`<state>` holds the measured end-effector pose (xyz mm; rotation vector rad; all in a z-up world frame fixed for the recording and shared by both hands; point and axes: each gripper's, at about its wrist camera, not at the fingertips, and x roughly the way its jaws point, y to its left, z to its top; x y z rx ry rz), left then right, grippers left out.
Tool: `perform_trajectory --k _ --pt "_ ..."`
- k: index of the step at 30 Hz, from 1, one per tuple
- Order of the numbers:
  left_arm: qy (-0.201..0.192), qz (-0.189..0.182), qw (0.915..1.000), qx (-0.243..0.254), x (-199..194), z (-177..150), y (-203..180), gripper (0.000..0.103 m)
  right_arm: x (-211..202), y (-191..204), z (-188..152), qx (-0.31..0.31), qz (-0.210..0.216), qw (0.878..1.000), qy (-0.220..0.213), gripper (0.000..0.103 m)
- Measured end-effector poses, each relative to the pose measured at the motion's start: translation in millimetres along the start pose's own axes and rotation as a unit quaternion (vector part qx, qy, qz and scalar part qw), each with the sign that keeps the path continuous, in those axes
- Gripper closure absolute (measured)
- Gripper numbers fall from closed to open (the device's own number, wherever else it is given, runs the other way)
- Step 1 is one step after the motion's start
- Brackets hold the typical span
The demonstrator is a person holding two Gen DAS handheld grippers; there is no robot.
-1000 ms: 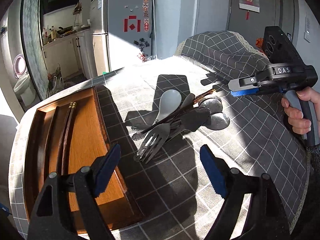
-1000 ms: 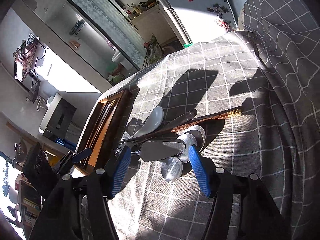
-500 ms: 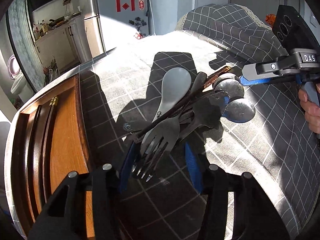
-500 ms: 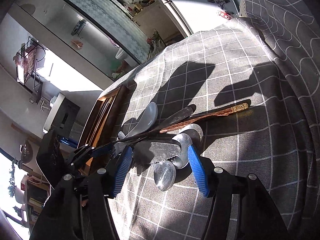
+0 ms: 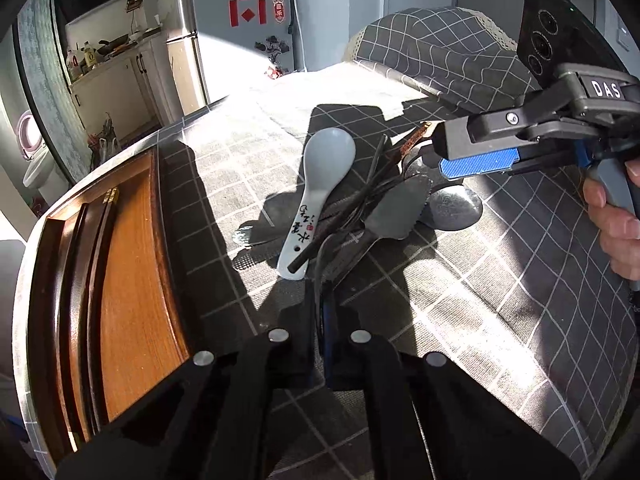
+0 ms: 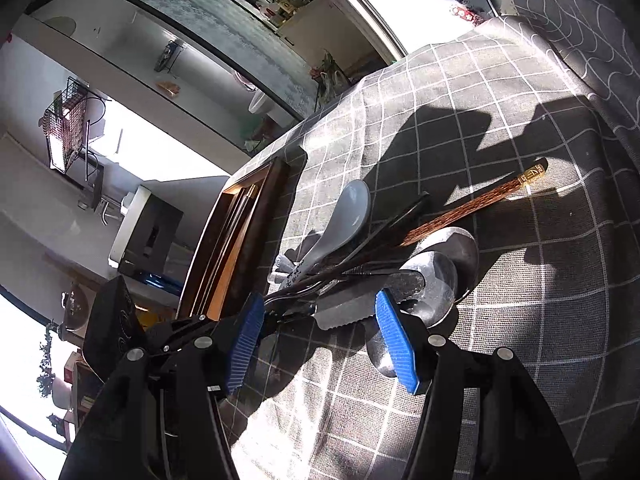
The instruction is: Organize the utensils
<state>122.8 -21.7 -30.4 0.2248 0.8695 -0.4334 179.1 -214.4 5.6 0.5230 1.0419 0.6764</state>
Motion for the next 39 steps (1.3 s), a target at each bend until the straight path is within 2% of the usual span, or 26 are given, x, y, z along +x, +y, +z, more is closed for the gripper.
perform_trajectory --k 8,18,24,26,28,34,39 --pt "-0.020 -0.014 0.9988 -0.043 -27.9 -9.6 2.5 0.100 19.2 17.1 -9.0 0.035 0.019 0.999 0.001 0.046" --pt "-0.040 -0.024 0.9948 -0.091 -67.0 -28.7 9.6 0.100 37.7 23.8 -40.6 0.069 0.035 0.997 0.017 0.049" --pt "-0.054 -0.031 0.9926 -0.104 -88.9 -40.3 6.7 0.100 47.0 26.7 -56.0 0.104 0.047 0.993 0.009 0.060" --pt "-0.054 -0.034 0.9924 -0.106 -91.2 -44.2 5.8 0.100 51.8 27.8 -60.6 0.116 0.056 0.992 0.008 0.067" --pt "-0.053 -0.036 0.9924 -0.106 -93.3 -49.0 4.2 0.100 53.1 31.0 -64.7 0.118 0.057 0.991 0.003 0.080" --pt "-0.054 -0.033 0.9926 -0.104 -99.5 -56.0 3.3 0.100 58.3 33.4 -69.6 0.130 0.067 0.989 0.004 0.085" --pt "-0.062 -0.028 0.9928 -0.099 -107.9 -58.8 4.9 0.099 54.6 49.0 -65.5 0.109 0.061 0.992 0.001 0.085"
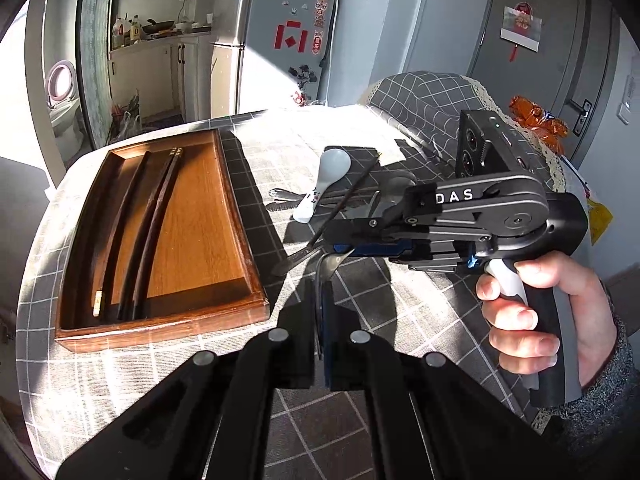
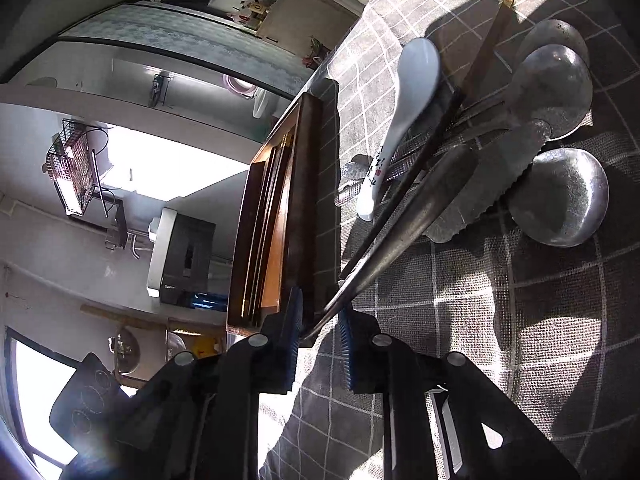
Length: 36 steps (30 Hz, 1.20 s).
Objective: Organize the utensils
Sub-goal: 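Lower the held wooden chopstick into the tray and open the right tool, then move the open right tool back over the utensil pile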
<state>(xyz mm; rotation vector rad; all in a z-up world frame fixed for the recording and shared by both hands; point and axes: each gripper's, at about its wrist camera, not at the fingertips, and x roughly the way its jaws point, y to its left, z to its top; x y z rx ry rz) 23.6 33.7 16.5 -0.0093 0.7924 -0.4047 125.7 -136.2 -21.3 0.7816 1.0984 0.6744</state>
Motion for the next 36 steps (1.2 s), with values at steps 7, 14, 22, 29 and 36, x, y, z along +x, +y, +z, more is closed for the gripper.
perform_trajectory --k 7,14,22,29,36 --pt "-0.025 0.028 0.9993 -0.002 -25.0 1.9 15.8 0.099 17.4 49.8 12.7 -0.055 -0.008 0.998 0.008 0.087" --pt "-0.026 0.063 0.9967 -0.044 -26.1 4.6 69.3 0.098 88.4 90.3 44.9 -0.104 -0.022 0.993 0.052 0.090" --pt "-0.005 0.091 0.9914 -0.094 4.5 -1.4 115.9 0.097 159.9 103.1 67.1 -0.150 -0.078 0.980 0.101 0.090" --pt "-0.002 0.115 0.9873 -0.110 13.5 -5.6 126.4 0.097 176.3 108.4 67.1 -0.166 -0.097 0.976 0.101 0.086" --pt "0.000 0.134 0.9852 -0.107 15.1 -5.2 128.6 0.093 142.6 103.8 62.7 -0.164 -0.097 0.979 0.077 0.048"
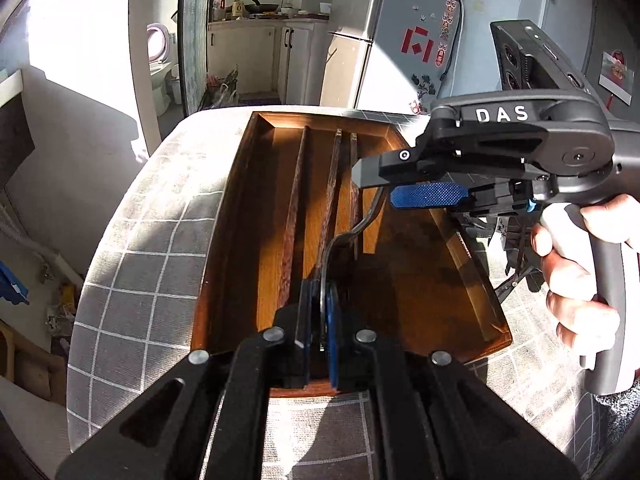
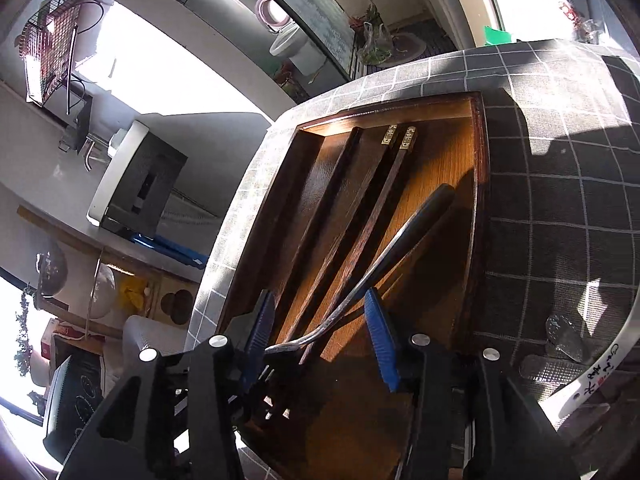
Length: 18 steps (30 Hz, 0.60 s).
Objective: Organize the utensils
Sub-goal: 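Move the open right tool back over the utensil pile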
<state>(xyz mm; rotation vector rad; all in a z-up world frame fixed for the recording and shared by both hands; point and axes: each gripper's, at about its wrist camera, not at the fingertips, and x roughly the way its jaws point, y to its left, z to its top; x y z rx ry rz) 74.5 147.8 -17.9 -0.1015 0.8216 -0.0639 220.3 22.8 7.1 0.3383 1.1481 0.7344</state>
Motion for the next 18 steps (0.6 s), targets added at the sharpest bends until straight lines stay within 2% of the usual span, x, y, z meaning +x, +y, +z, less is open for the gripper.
perform_trajectory --k 1,2,3,5,7,8,10,14,18 --pt "-0.001 0.002 1.0000 0.000 0.7 -0.3 0.1 0.088 -9.0 -4.5 -1.8 0.004 0.005 1.000 -0.005 0.041" --pt "0.001 0.004 1.0000 -0.001 2.0 -0.7 0.3 0.074 -17.7 -8.1 -3.4 0.006 0.009 1.000 -0.009 0.040" --pt "-0.002 0.001 1.0000 0.001 1.5 -1.2 0.2 0.069 -27.2 -12.0 -5.2 0.007 0.010 1.000 -0.013 0.039" --pt "-0.011 -0.004 0.9999 0.006 -3.3 -2.3 -1.6 0.046 -50.5 -20.0 -9.6 0.010 0.013 1.000 -0.024 0.038" --pt "-0.021 -0.009 0.9996 0.016 -11.3 -3.3 -5.8 0.038 -78.8 -31.0 -14.8 0.009 0.016 0.999 -0.041 0.031" --pt "-0.028 -0.013 0.9993 0.022 -16.5 -3.9 -9.4 0.031 -94.1 -38.3 -17.7 0.009 0.015 0.998 -0.052 0.030" --pt "-0.040 -0.024 0.9982 0.038 -26.2 -4.8 -19.2 0.023 -125.7 -57.2 -24.4 0.016 0.010 0.997 -0.074 0.026" --pt "-0.050 -0.058 0.9939 0.080 -35.5 -5.9 -53.6 0.023 -176.1 -100.1 -42.2 0.039 -0.006 0.993 -0.109 0.026" --pt "-0.039 -0.103 0.9854 0.130 -30.0 -8.2 -97.0 0.023 -200.4 -138.3 -65.4 0.066 -0.009 0.991 -0.120 0.026"
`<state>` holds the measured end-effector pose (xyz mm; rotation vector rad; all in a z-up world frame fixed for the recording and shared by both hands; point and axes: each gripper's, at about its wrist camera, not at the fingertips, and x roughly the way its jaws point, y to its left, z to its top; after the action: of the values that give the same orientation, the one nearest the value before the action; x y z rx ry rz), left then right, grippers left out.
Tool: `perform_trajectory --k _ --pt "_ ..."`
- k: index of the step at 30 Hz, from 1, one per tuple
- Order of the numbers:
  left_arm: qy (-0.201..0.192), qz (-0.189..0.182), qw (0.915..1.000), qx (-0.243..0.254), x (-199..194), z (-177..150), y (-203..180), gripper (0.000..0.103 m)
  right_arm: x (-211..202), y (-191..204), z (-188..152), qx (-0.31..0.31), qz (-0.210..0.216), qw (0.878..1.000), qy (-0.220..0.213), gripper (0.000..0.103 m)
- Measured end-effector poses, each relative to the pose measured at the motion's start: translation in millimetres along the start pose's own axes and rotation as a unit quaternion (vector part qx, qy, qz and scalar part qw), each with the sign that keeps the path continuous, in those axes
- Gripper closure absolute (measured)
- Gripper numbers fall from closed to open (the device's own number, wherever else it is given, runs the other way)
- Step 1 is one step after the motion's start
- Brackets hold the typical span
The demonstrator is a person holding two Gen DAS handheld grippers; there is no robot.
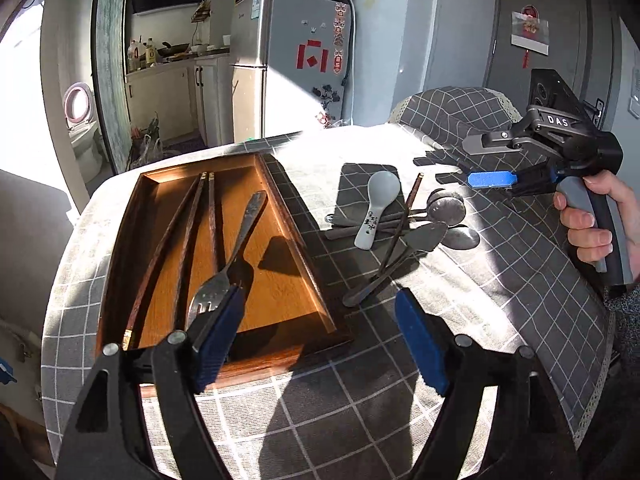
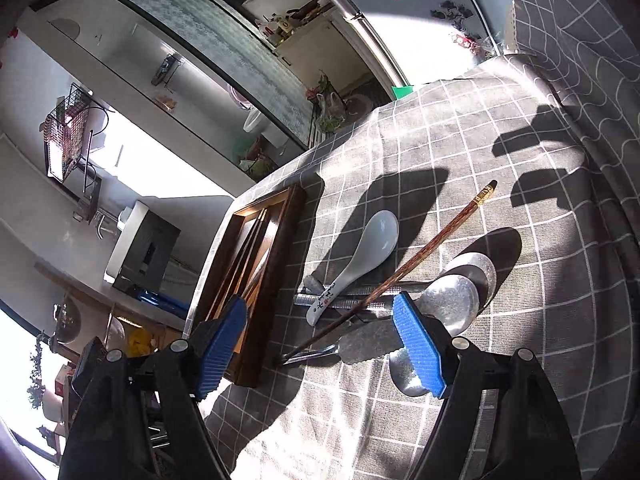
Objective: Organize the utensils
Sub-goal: 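Move the open right tool back over the utensil pile, then close the right tool on the last wooden chopstick and lift it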
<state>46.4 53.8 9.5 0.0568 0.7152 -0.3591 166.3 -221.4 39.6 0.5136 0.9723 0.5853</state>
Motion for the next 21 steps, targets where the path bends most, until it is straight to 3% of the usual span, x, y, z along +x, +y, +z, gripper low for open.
perform_trajectory --k 4,8,10,13,17,19,21 --pt "0.017 -0.031 0.9989 0.031 26.7 8.3 -28.8 0.024 -9.6 -24.5 -10.6 0.019 0.002 1.000 -0.004 0.026" --pt "0.041 -0.043 0.9973 0.041 59.7 20.3 -39.0 0.047 -7.9 -40.0 -15.7 0.031 0.013 0.999 0.001 0.026" --pt "0.050 -0.042 0.9969 0.044 73.3 24.7 -39.9 0.051 -3.9 -45.7 -15.8 0.035 0.014 0.999 0.005 0.026" --pt "0.071 -0.025 0.9957 0.054 90.8 26.7 -41.2 0.070 1.8 -51.0 -13.8 0.042 0.016 0.999 0.008 0.026" --pt "0.084 -0.018 0.9949 0.052 101.5 24.0 -38.7 0.076 9.8 -53.7 -10.3 0.044 0.019 0.999 0.015 0.026" --pt "0.086 -0.028 0.9943 0.056 101.2 24.4 -41.1 0.090 14.7 -52.0 -9.8 0.044 0.018 0.999 0.019 0.026" --pt "0.087 -0.027 0.9936 0.067 99.7 24.0 -46.4 0.097 18.6 -49.2 -10.2 0.043 0.017 0.999 0.021 0.026"
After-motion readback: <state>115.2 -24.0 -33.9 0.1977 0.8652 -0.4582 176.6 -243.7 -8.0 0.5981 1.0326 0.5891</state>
